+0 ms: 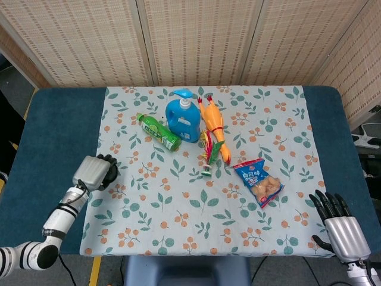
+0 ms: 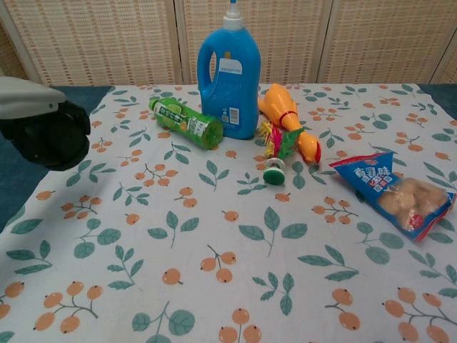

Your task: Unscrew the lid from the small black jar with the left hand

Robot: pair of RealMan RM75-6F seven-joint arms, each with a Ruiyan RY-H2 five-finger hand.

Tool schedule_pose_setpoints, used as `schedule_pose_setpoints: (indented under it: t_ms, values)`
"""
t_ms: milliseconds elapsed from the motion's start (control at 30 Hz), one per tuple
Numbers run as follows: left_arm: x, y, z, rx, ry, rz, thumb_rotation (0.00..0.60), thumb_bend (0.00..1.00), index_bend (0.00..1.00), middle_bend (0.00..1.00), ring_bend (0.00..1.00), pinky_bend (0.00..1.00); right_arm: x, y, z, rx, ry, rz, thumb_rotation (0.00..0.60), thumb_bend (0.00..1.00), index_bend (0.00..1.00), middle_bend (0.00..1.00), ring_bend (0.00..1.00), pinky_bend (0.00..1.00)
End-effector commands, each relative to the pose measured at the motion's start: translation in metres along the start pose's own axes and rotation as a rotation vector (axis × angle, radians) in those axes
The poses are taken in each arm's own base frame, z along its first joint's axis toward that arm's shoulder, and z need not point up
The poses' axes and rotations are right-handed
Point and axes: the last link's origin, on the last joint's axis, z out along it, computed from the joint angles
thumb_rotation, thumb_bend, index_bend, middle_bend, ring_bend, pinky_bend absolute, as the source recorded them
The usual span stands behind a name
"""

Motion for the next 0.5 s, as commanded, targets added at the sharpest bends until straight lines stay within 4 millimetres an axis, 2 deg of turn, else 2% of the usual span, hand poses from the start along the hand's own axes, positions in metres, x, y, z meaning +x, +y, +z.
schedule_pose_setpoints:
  t_ms: [33,200,300,400,500]
  values:
    - [-0.023,0.019,0.003,-0.046,-0.048,0.055,0.600,0.68,0.79,0.76,0.64,0.83,0.001,0.000,-0.001,0.001,0.003,0.004,0.600,0.07,0.00,0.00,0.00,0.00]
    - [-0.037,0.025,0.010,-0.041,-0.103,0.055,0.600,0.67,0.77,0.74,0.63,0.82,0.004,0.005,-0.001,-0.017,0.019,0.011,0.600,0.07,0.00,0.00,0.00,0.00]
    - [-0.041,0.027,0.011,-0.046,-0.124,0.055,0.600,0.66,0.69,0.70,0.62,0.82,0.002,0.004,-0.001,-0.011,0.012,0.009,0.600,0.07,0.00,0.00,0.00,0.00]
    - [-0.044,0.029,0.011,-0.052,-0.139,0.049,0.600,0.65,0.60,0.65,0.58,0.80,0.002,0.003,-0.001,-0.003,0.007,0.008,0.600,0.07,0.00,0.00,0.00,0.00]
    - [-0.046,0.029,0.012,-0.061,-0.151,0.049,0.600,0.61,0.41,0.49,0.45,0.72,0.002,0.003,-0.002,-0.005,0.008,0.010,0.600,0.07,0.00,0.00,0.00,0.00]
